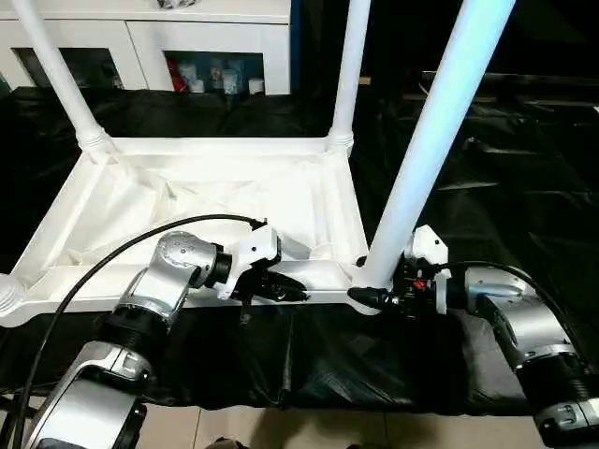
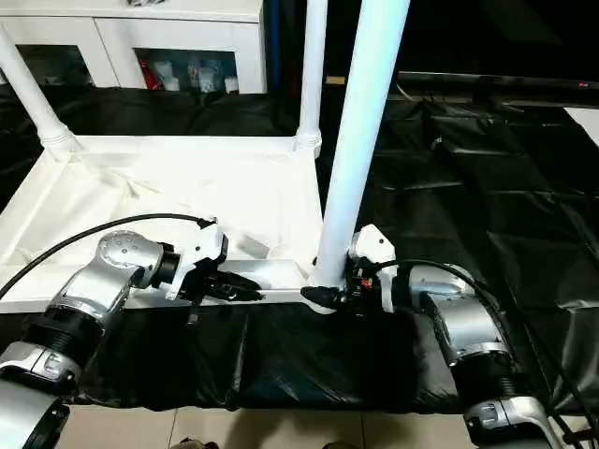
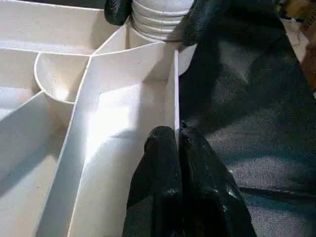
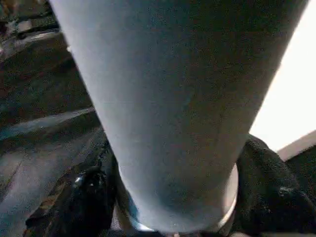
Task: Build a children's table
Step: Rotate leg to tighten
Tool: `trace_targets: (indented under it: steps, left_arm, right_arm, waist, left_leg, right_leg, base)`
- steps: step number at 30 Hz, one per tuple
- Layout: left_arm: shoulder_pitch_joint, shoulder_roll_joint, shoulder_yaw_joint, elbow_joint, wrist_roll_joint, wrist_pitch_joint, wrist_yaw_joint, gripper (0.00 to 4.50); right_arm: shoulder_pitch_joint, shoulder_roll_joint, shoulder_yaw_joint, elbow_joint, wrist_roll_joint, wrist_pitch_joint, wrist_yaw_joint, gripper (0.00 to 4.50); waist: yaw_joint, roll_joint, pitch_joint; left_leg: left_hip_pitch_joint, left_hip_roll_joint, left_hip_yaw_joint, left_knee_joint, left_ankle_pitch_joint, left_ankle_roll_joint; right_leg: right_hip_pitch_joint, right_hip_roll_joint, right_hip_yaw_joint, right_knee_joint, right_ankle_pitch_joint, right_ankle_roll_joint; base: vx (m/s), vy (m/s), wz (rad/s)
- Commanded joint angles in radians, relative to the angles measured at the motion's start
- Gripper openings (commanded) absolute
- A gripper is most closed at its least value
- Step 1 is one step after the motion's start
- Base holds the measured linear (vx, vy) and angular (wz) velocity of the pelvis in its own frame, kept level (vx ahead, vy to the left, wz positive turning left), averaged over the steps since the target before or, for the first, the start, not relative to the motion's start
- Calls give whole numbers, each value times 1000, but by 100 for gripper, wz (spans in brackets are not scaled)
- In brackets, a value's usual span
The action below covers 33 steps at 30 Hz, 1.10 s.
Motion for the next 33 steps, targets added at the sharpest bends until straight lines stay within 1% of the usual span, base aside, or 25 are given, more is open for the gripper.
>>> trace_targets:
  steps: [1, 3, 4, 5, 6, 8, 9, 10, 11, 12, 14, 15, 16, 17, 19, 20, 21, 22, 25, 27, 28, 29, 31, 32, 33]
  left_arm:
    - [-1, -44, -19, 25, -3, 16, 30, 0]
    - [-20, -91, -9, 71, 29, 20, 177, 0]
    - [-21, -98, -8, 74, 32, 22, 195, 0]
    - [-25, -144, -3, 83, 46, 41, 290, 0]
    - [-24, -165, -2, 79, 47, 57, 318, 0]
    - [-22, -191, -1, 76, 48, 75, 348, 0]
    - [-19, -243, -5, 69, 56, 102, 409, 0]
    - [-19, -243, -5, 69, 56, 102, 409, 0]
    - [-22, -296, -9, 71, 69, 122, 489, 0]
    - [-24, -309, -10, 74, 74, 125, 510, 0]
    - [-26, -338, -13, 78, 73, 133, 529, 0]
    - [-26, -346, -24, 82, 81, 119, 525, 0]
    - [-26, -347, -25, 83, 82, 116, 524, 0]
    - [-26, -348, -27, 84, 85, 114, 523, 0]
    - [-21, -339, -26, 74, 87, 106, 513, 0]
    - [-20, -330, -24, 72, 87, 101, 504, 0]
    - [-17, -314, -21, 66, 85, 92, 487, 0]
    - [-14, -305, -17, 62, 85, 87, 477, 0]
    - [-1, -268, -8, 34, 67, 73, 418, 0]
    - [11, -237, -1, 8, 43, 66, 356, 0]
    - [15, -225, 4, -2, 31, 69, 330, 0]
    - [25, -185, -2, -21, 15, 55, 254, 0]
    - [30, -150, -11, -27, 13, 39, 193, 0]
    - [31, -140, -13, -27, 13, 34, 178, 0]
    - [31, -132, -14, -26, 14, 30, 166, 0]
  right_arm:
    - [12, 33, 20, 25, -9, 35, -64, 273]
    - [25, 95, 0, 46, -54, 29, -240, 272]
    - [28, 104, -4, 45, -56, 35, -262, 272]
    - [46, 157, -23, 31, -68, 67, -377, 272]
    - [54, 182, -31, 24, -71, 78, -425, 272]
    - [62, 213, -41, 14, -76, 92, -482, 272]
    - [68, 279, -54, 8, -88, 118, -591, 271]
    - [68, 279, -54, 8, -88, 118, -591, 271]
    - [66, 339, -60, 14, -97, 133, -685, 270]
    - [64, 353, -61, 16, -98, 135, -706, 270]
    - [57, 373, -57, 21, -121, 128, -760, 270]
    - [54, 379, -55, 20, -132, 104, -777, 270]
    - [54, 380, -55, 20, -133, 99, -779, 270]
    - [55, 382, -57, 17, -134, 94, -783, 326]
    - [56, 384, -83, 1, -114, 92, -794, 340]
    - [55, 379, -91, -4, -109, 89, -789, 343]
    - [54, 367, -94, -7, -113, 81, -778, 350]
    - [53, 359, -93, -9, -118, 76, -773, 363]
    - [54, 318, -87, -19, -106, 52, -702, 376]
    - [60, 273, -72, -32, -97, 30, -621, 376]
    - [63, 253, -64, -37, -94, 20, -586, 376]
    - [67, 195, -44, -45, -87, -3, -481, 376]
    - [70, 147, -26, -50, -84, -19, -393, 376]
    - [71, 133, -19, -51, -85, -23, -369, 376]
    - [72, 118, -13, -52, -86, -28, -342, 376]
  waist:
    - [3, -7, -41]
    - [-4, -7, -36]
    - [-4, -7, -36]
    - [-7, -8, -34]
    - [-8, -8, -31]
    - [-9, -8, -28]
    - [-11, -4, -22]
    - [-11, -4, -22]
    - [-14, -5, -19]
    - [-13, -4, -24]
    - [-12, -6, -29]
    - [-13, -3, -29]
    - [-13, -3, -29]
    - [-13, -6, -32]
    - [-12, -7, -33]
    - [-10, -4, -37]
    - [-11, -7, -36]
    - [-10, -5, -37]
    - [-10, -5, -38]
    - [-9, -7, -40]
    - [-10, -7, -41]
    - [-11, -10, -44]
    - [-9, -8, -49]
    - [-8, -7, -56]
    - [-7, -6, -58]
  left_leg:
    - [11, 33, -9, -62, -200, 71]
    - [15, 32, -12, -69, -253, 33]
    - [15, 32, -12, -69, -253, 33]
    - [18, 31, -16, -74, -295, 9]
    - [17, 32, -18, -76, -306, 3]
    - [24, 32, -22, -82, -350, -12]
    - [26, 30, -23, -85, -387, -18]
    - [26, 30, -23, -85, -387, -18]
    - [36, 28, -27, -87, -444, -30]
    - [45, 28, -30, -88, -452, -32]
    - [37, 27, -31, -93, -417, -22]
    - [30, 26, -32, -95, -398, -18]
    - [30, 26, -32, -95, -398, -18]
    - [28, 24, -29, -93, -388, -7]
    - [23, 22, -28, -93, -362, 7]
    - [21, 22, -27, -91, -335, 16]
    - [17, 22, -27, -90, -321, 22]
    - [16, 23, -25, -89, -303, 31]
    - [13, 22, -25, -88, -305, 39]
    - [13, 24, -25, -86, -294, 47]
    - [8, 24, -24, -84, -273, 55]
    - [7, 23, -22, -81, -249, 65]
    - [7, 23, -19, -72, -201, 92]
    - [6, 23, -16, -63, -142, 116]
    - [4, 22, -14, -60, -110, 129]
  right_leg:
    - [40, -44, 29, -65, -110, -291]
    - [33, -48, 33, -78, -226, -259]
    - [33, -48, 33, -78, -226, -259]
    - [31, -49, 34, -88, -321, -226]
    - [28, -49, 35, -91, -346, -212]
    - [20, -48, 35, -100, -421, -175]
    - [15, -48, 36, -106, -464, -160]
    - [15, -48, 36, -106, -464, -160]
    - [8, -50, 35, -118, -539, -134]
    - [7, -50, 34, -122, -546, -121]
    - [14, -47, 36, -119, -485, -118]
    - [16, -45, 38, -116, -445, -121]
    - [16, -45, 38, -116, -445, -121]
    - [17, -43, 42, -112, -401, -126]
    - [21, -42, 46, -108, -365, -131]
    - [24, -43, 49, -105, -332, -138]
    - [26, -42, 49, -104, -315, -140]
    - [26, -43, 49, -102, -295, -148]
    - [29, -46, 49, -104, -325, -150]
    - [31, -46, 49, -101, -304, -157]
    - [34, -45, 48, -97, -272, -163]
    - [36, -44, 48, -93, -234, -173]
    - [39, -44, 48, -85, -154, -198]
    - [43, -42, 47, -73, -54, -222]
    - [44, -40, 47, -66, 5, -235]
  base:
    - [0, 0, 0]
    - [0, 0, 0]
    - [0, 0, 0]
    - [0, 0, 0]
    - [0, 0, 0]
    - [0, 0, 0]
    - [0, 0, 0]
    - [0, 0, 0]
    - [0, 0, 0]
    - [0, 0, 0]
    - [0, 0, 0]
    - [0, 0, 0]
    - [0, 0, 0]
    - [0, 0, 0]
    - [0, 0, 0]
    - [0, 0, 0]
    - [0, 0, 0]
    - [0, 0, 0]
    - [0, 0, 0]
    - [0, 0, 0]
    - [0, 0, 0]
    - [0, 0, 0]
    - [0, 0, 0]
    - [0, 0, 0]
    - [0, 0, 0]
